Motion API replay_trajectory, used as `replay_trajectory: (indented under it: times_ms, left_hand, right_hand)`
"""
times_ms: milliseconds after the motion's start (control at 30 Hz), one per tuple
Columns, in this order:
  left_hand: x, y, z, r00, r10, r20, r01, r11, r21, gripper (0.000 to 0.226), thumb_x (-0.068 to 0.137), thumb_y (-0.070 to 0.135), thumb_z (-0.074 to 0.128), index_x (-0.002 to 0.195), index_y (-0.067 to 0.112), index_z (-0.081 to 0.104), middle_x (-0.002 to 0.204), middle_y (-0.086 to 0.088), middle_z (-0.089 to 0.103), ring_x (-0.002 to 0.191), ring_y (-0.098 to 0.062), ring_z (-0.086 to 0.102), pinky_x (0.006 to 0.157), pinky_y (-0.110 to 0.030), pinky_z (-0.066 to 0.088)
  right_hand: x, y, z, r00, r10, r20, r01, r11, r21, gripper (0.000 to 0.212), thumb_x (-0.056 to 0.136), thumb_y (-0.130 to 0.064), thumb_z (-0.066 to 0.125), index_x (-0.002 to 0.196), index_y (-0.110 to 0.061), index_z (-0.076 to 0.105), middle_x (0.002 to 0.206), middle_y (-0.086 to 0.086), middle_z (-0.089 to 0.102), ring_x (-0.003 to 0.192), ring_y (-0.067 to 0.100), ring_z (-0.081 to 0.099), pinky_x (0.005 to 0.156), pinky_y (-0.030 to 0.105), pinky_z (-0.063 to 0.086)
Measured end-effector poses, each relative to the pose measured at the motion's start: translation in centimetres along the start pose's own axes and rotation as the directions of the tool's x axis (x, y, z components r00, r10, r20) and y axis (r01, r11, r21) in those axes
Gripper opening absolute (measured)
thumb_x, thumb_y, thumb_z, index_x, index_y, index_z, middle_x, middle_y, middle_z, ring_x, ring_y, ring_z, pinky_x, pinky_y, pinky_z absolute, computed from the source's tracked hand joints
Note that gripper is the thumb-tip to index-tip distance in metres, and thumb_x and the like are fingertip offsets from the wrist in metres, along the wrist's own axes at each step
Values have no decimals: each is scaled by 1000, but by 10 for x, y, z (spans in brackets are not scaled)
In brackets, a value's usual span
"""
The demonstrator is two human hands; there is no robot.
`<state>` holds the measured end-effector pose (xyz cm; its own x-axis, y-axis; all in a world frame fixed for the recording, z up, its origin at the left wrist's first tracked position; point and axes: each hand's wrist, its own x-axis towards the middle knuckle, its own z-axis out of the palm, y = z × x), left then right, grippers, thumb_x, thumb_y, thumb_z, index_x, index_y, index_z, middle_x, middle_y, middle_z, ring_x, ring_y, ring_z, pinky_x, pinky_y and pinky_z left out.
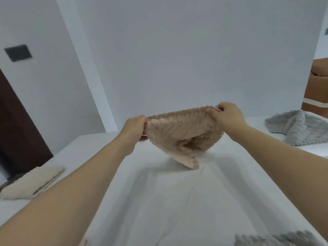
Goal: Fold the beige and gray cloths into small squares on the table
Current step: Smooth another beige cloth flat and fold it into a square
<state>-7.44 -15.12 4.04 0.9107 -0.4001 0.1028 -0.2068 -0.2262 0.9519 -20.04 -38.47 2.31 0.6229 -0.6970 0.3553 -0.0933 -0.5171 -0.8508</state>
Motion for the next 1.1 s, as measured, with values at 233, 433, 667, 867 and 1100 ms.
replay_trajectory:
  times_ms: [233, 433, 667, 867, 1100]
  left_hand:
    - [-25, 52, -75, 1000, 9, -6, -10, 959, -284, 21, 95, 20, 51, 83, 11, 65, 70, -4, 65, 60, -19, 61, 57, -27, 53]
    - [-16, 28, -86, 998, -51, 35, 57, 975, -214, 16, 96, 22, 57, 101, 14, 71, 100, -5, 74, 92, -21, 70, 87, -38, 56]
    - [19, -59, -32, 956, -276, 103, 267, 959, 91, 15, 97, 20, 56, 96, 8, 65, 82, -8, 66, 61, -21, 63, 51, -28, 54]
    - [77, -118, 16, 947, -322, 9, 312, 924, 219, 14, 93, 16, 58, 81, 10, 52, 67, -8, 49, 52, -19, 43, 49, -24, 35]
    - [119, -117, 34, 994, 14, -112, 49, 837, 544, 13, 88, 5, 45, 79, 11, 52, 77, -6, 53, 64, -19, 46, 61, -29, 36]
  right_hand:
    - [-15, -104, -18, 939, 109, 325, -273, 811, 517, 36, 81, -35, 75, 100, -4, 71, 84, 13, 68, 67, 26, 64, 67, 36, 57]
    - [-10, -97, -20, 819, 211, 533, -419, 855, 306, 18, 95, -15, 49, 92, -4, 63, 45, 0, 52, 34, 12, 51, 37, 19, 45]
    - [15, 18, 26, 792, 469, 392, -423, 883, -204, 18, 86, -4, 55, 100, 0, 66, 74, 13, 58, 59, 24, 53, 55, 29, 44]
    - [42, 92, 66, 892, 351, 284, -278, 923, -267, 16, 89, 3, 52, 91, 7, 67, 75, 9, 58, 62, 16, 50, 54, 22, 39]
    - [87, 93, 95, 989, 87, 118, -53, 963, -265, 25, 93, -7, 45, 107, -9, 66, 106, 10, 65, 78, 22, 60, 66, 27, 46]
